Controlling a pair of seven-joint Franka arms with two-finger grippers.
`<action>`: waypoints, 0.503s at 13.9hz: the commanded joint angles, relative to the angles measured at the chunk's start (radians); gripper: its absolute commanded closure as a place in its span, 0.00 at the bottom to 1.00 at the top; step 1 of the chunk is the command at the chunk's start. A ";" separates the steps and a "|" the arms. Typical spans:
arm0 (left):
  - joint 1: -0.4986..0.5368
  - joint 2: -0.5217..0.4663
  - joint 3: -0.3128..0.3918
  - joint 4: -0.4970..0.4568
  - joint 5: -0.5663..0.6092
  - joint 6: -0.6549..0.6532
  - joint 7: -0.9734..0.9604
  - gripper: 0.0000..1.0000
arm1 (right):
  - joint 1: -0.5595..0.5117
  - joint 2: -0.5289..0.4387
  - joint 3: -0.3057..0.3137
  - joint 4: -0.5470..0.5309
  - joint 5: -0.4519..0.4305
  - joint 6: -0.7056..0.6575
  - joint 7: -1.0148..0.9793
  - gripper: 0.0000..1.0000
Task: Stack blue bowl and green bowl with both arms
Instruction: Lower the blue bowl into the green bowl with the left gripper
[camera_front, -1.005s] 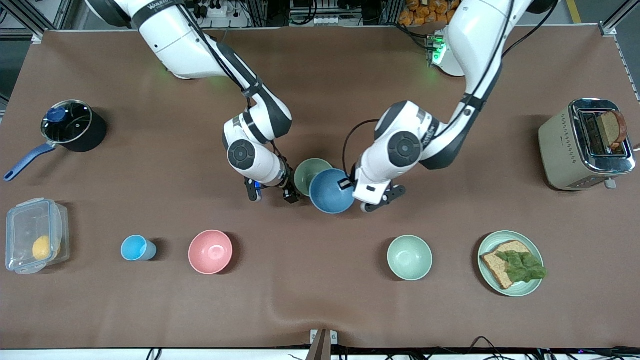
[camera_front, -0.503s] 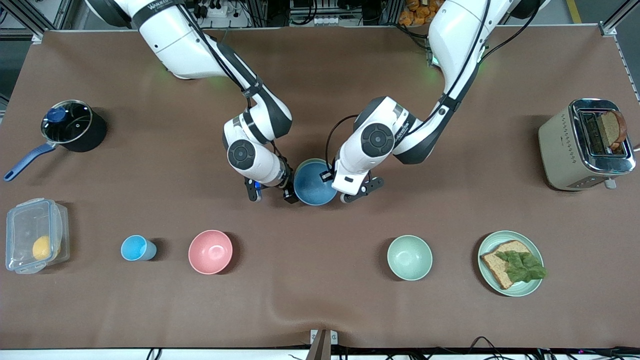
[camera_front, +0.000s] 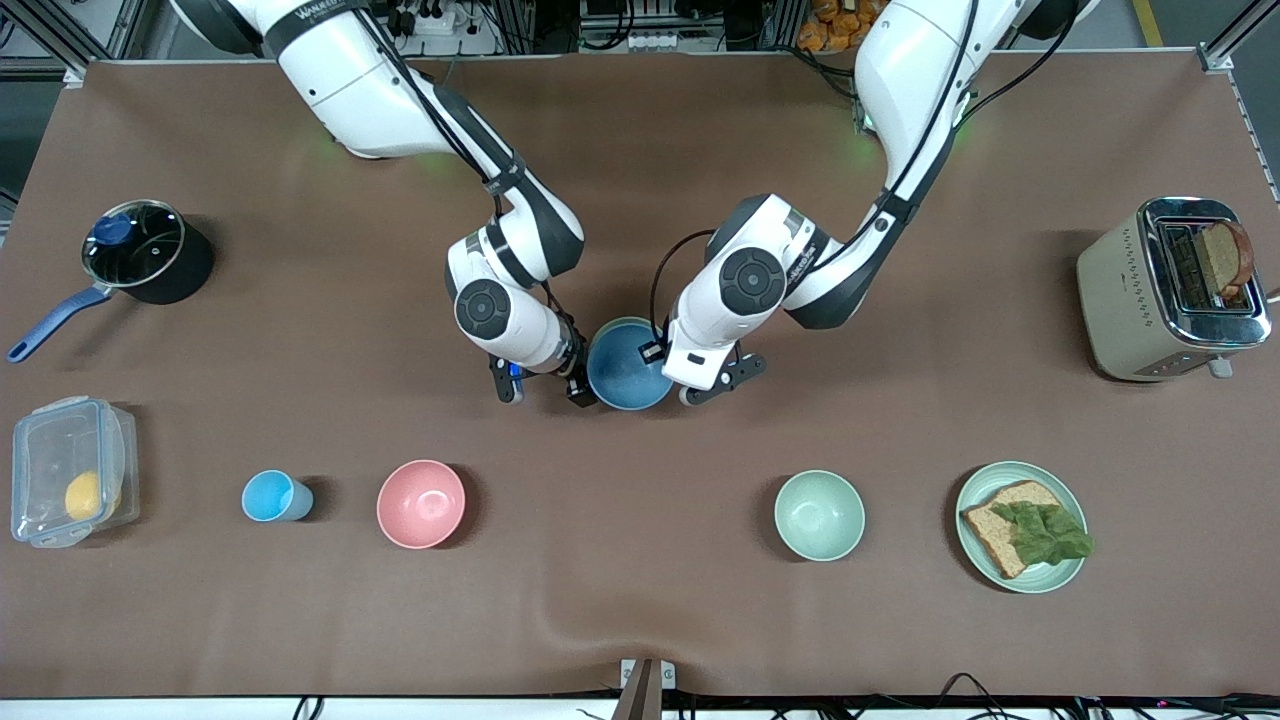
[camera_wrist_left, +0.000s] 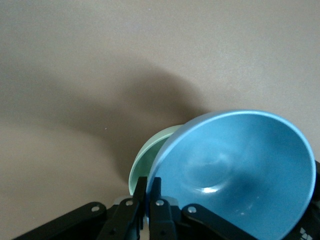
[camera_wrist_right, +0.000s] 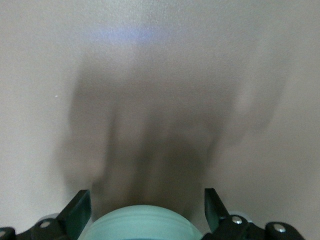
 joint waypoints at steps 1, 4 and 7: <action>-0.010 -0.003 0.007 0.001 -0.009 -0.003 -0.025 1.00 | 0.002 0.003 0.002 0.002 0.014 0.009 0.013 0.00; -0.013 -0.001 0.007 -0.004 -0.009 -0.003 -0.025 1.00 | 0.002 0.003 0.002 0.002 0.014 0.009 0.013 0.00; -0.021 0.005 0.007 -0.004 -0.009 -0.001 -0.026 1.00 | 0.002 0.003 0.002 0.002 0.014 0.009 0.013 0.00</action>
